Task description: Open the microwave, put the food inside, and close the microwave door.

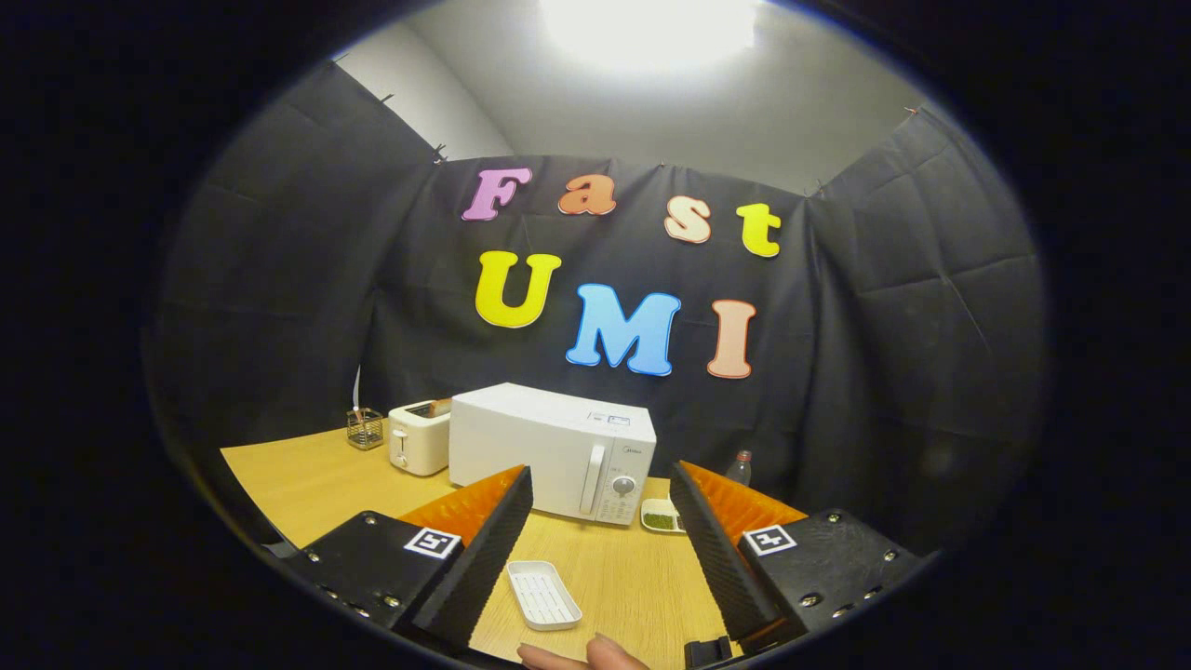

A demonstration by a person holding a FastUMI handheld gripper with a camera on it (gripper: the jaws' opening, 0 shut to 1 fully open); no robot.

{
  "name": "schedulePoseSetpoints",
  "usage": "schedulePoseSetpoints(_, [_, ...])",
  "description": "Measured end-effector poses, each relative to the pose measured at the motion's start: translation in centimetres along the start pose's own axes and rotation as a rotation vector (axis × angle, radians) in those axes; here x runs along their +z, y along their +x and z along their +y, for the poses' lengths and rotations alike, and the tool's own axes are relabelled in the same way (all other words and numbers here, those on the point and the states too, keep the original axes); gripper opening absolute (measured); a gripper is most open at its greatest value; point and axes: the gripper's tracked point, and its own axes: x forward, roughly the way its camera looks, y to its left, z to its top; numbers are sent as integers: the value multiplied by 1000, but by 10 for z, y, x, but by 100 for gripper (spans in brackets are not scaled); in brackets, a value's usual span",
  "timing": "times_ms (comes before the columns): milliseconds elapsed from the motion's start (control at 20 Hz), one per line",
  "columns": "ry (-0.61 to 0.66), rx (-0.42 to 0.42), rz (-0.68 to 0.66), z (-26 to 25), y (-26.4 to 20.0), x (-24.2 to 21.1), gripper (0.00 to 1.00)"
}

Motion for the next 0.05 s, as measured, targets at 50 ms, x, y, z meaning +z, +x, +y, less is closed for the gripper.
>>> schedulePoseSetpoints(50, [16, 13, -1, 4, 1, 1, 95])
